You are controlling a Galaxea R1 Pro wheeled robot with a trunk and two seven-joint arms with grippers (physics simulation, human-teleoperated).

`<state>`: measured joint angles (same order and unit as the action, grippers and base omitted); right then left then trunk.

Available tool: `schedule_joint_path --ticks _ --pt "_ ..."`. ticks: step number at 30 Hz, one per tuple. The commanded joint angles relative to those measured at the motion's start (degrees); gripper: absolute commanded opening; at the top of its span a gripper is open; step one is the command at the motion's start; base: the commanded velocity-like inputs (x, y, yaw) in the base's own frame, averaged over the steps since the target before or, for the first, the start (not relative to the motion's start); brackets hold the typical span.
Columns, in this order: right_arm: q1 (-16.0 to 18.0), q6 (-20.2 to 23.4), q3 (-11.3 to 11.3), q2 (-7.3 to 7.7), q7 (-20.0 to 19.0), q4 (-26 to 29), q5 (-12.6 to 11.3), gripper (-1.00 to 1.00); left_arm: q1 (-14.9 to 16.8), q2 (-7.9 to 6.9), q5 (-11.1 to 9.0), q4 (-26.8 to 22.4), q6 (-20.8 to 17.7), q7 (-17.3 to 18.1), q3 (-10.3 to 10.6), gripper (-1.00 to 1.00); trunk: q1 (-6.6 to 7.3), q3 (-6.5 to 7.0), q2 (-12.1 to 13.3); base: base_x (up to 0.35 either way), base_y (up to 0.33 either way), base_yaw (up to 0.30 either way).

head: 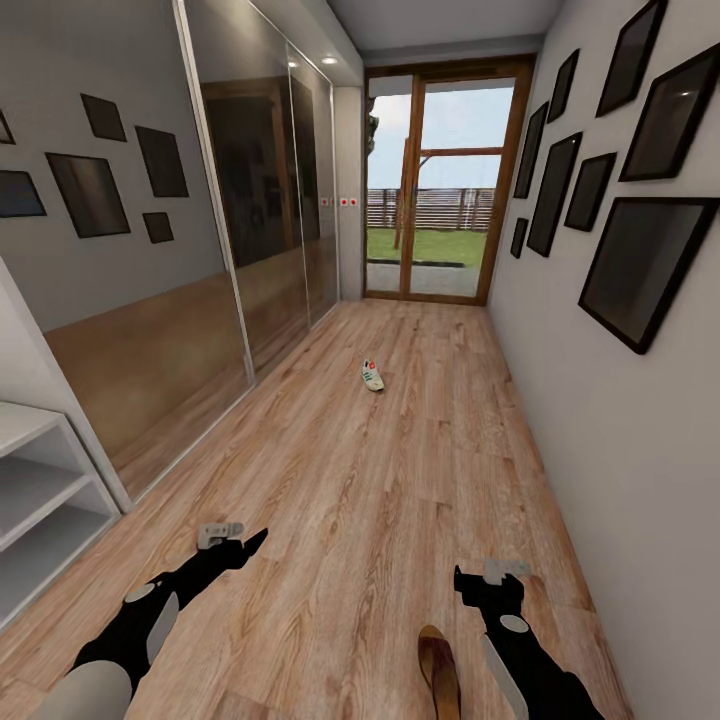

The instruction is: Pick up the two gym shoes and the two sandals from the corridor floor and place them onto the hallstand (shoe rack) in the corridor, making sure they are on the rack and not on the floor. Arrange them so the two gym shoes are next to each other and the two sandals are next to each other.

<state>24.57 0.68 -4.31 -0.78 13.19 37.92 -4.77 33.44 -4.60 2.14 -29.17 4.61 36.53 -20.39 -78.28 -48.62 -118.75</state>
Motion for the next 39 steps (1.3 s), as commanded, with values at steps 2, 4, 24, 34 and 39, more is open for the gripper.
schedule_joint_path --ticks 2,4,24,34,39 --pt "0.03 0.09 -0.35 0.06 0.41 0.06 -0.48 1.0 0.07 0.06 0.24 0.07 0.42 0.35 -0.3 1.0 0.01 -0.05 -0.02 0.0 0.0 0.0" --pt "0.04 0.1 -0.38 0.07 0.38 0.09 -0.46 1.0 0.09 0.06 0.24 0.05 0.68 0.43 -0.32 1.0 0.01 -0.05 -0.02 0.0 0.0 0.0" --pt "0.04 0.14 -0.61 0.1 0.43 0.13 -0.16 1.0 -0.11 0.03 0.21 -3.78 1.98 0.9 -0.1 1.0 0.01 -0.05 -0.02 0.117 0.0 0.0" --pt "0.04 0.14 -0.68 0.09 0.35 -1.44 -0.2 1.0 -0.07 0.12 0.29 -16.83 -3.82 0.78 6.67 1.0 0.01 -0.05 -0.02 0.182 0.0 0.0" --pt "0.04 0.27 -0.6 0.04 0.47 -2.03 -0.33 1.0 0.27 0.17 0.26 -21.14 -12.36 -0.15 10.04 1.0 0.01 -0.05 -0.02 0.019 0.0 0.0"
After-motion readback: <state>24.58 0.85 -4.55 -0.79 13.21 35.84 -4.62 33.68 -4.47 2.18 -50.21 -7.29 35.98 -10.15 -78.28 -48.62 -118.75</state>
